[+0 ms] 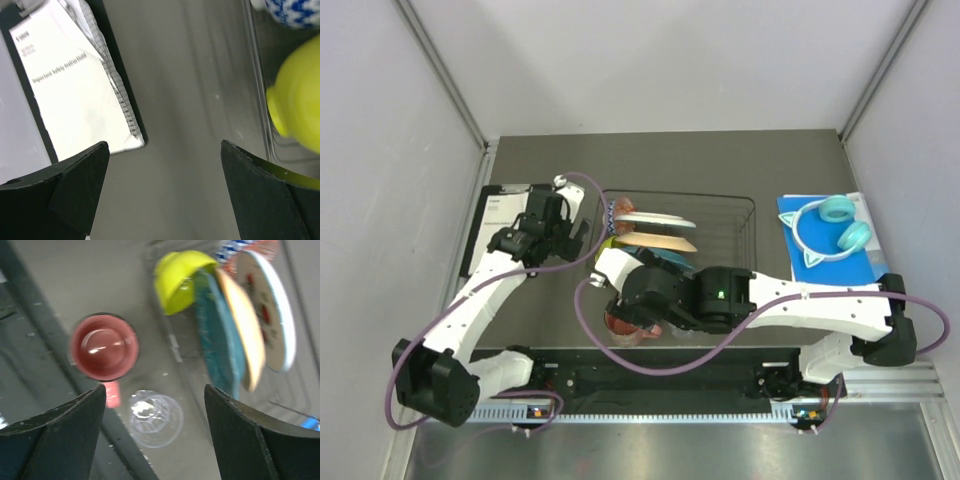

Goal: Load the mixed dishes into the dish rack

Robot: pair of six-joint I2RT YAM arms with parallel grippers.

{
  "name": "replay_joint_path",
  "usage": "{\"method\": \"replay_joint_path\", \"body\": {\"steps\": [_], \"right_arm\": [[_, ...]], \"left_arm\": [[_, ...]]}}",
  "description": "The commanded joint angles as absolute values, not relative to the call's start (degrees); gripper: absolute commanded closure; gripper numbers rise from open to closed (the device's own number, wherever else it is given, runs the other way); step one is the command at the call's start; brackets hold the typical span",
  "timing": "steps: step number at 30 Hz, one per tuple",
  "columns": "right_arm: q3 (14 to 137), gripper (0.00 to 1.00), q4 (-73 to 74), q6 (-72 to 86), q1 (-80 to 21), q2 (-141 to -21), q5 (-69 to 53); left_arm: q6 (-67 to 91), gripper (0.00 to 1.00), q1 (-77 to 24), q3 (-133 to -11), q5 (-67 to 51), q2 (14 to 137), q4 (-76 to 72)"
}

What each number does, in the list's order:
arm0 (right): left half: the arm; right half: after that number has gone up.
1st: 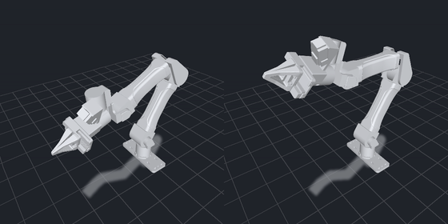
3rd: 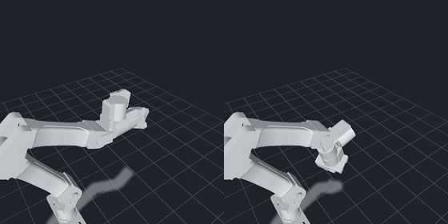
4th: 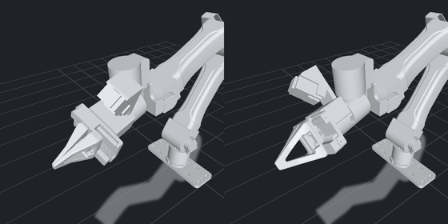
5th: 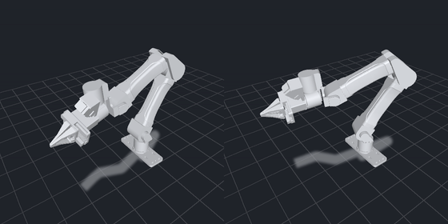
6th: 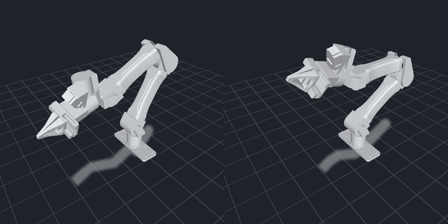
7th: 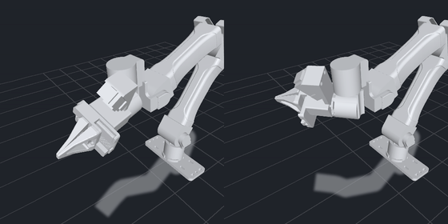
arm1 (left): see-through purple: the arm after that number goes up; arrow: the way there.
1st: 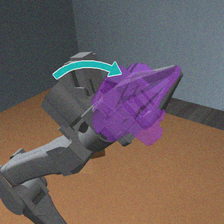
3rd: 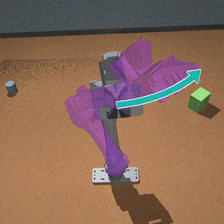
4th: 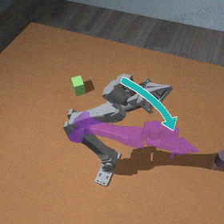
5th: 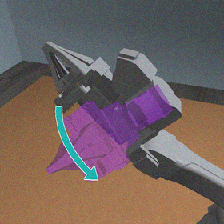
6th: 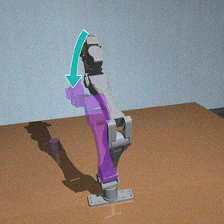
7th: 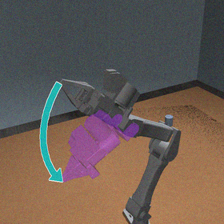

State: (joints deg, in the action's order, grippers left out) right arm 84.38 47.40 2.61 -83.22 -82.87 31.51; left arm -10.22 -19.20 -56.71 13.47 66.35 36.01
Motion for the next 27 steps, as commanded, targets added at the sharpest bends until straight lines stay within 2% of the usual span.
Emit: {"method": "replay_joint_path", "body": {"steps": [1, 8, 12, 19, 27], "right_arm": [[83.7, 0.22, 43.5, 0.9, -83.8, -82.3, 20.0], [79.6, 0.26, 41.0, 0.4, -84.2, -85.8, 16.4], [76.7, 0.32, 40.8, 0.8, -84.2, -86.9, 17.7], [69.1, 0.34, 37.4, 3.1, -84.2, -81.7, 19.5], [64.3, 0.35, 32.5, 3.0, -83.9, -81.7, 17.2]], "left_arm": [[-7.1, 0.03, -18.2, -56.0, 9.9, 60.3, 41.8], [-13.4, 0.02, -17.5, -56.3, 11.3, 51.4, 46.9], [-14.8, 0.02, -17.5, -56.1, 10.9, 47.3, 46.6], [-19.7, 0.04, -17.5, -58.9, 5.4, 45.4, 48.3], [-20.0, 0.04, -17.5, -62.2, 3.6, 48.0, 49.2]]}}
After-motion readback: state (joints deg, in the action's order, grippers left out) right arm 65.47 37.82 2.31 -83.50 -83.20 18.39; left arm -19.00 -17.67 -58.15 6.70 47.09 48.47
